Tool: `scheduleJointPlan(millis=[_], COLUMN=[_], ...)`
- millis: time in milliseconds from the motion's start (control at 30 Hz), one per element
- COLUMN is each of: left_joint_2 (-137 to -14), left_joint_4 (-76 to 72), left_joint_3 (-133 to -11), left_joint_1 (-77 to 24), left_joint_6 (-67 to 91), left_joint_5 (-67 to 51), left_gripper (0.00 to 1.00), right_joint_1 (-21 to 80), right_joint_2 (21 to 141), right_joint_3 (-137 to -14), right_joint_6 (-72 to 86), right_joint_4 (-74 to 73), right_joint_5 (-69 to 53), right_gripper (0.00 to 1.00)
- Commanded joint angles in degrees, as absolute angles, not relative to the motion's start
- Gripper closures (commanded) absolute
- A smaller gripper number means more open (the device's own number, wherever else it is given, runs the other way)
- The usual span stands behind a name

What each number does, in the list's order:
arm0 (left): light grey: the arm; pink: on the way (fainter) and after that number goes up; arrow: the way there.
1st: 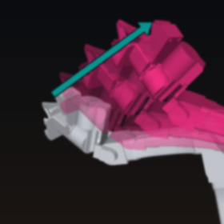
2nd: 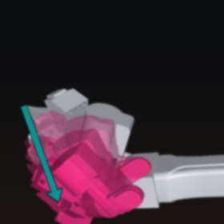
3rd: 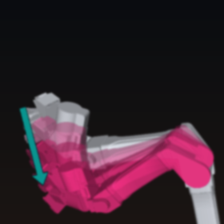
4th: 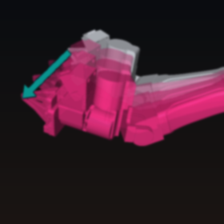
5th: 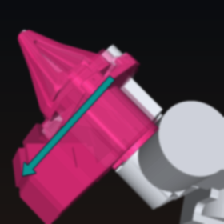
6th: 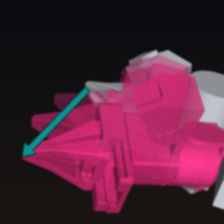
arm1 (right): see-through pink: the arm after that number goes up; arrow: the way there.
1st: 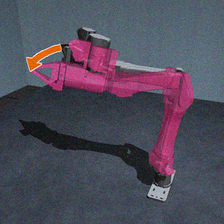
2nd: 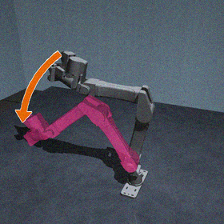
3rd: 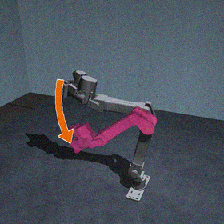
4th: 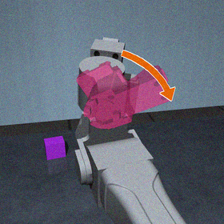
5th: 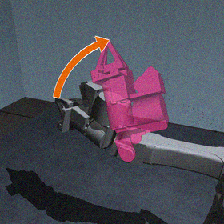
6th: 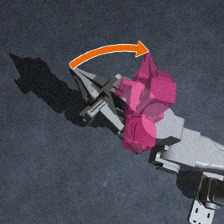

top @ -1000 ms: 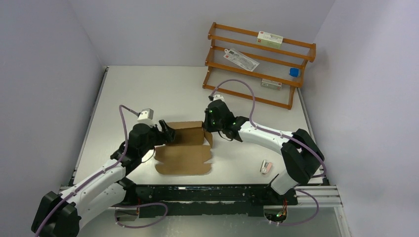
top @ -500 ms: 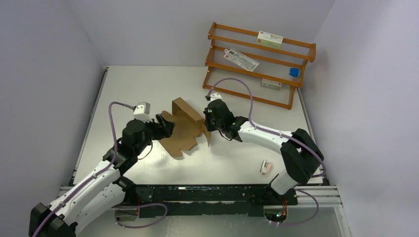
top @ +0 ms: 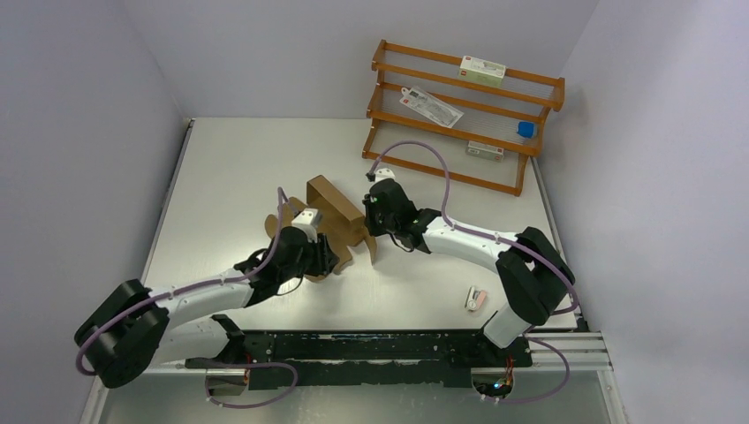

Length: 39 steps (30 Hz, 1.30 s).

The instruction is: Fold the paper box

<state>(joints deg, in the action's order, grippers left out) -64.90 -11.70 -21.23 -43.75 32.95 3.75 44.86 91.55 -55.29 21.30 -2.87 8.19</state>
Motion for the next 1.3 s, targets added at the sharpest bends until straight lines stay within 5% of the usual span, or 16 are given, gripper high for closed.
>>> scheduleJointPlan(millis=[0, 267, 700, 1267], left_joint_2=[-68.8, -76.9, -78.8, -80.4], left_joint_4=[-19.8, -24.0, -24.5, -27.2], left_joint_3=[-20.2, -19.2, -19.3, -18.4], left_joint_1=[-45.1, -47.1, -47.3, -49.7], left_joint_6=[32.8, 34.2, 35.0, 36.7], left_joint_5=[2.9, 4.0, 4.7, 4.1], left_gripper=[0.59, 0.69, 0.71, 0.72], right_joint_1=[44.9, 44.8, 45.0, 45.0], right_joint_2=[91.6, 89.0, 83.5, 86.3], right_joint_3=[-55.6, -54.5, -50.2, -48.1], right_joint_6=[24.6, 26.0, 27.4, 33.6], right_joint_4=[-3.7, -7.7, -11.9, 3.5], right_joint_5=[8.2, 9.0, 7.6, -7.3], right_gripper=[0.87, 0.80, 0.79, 0.76])
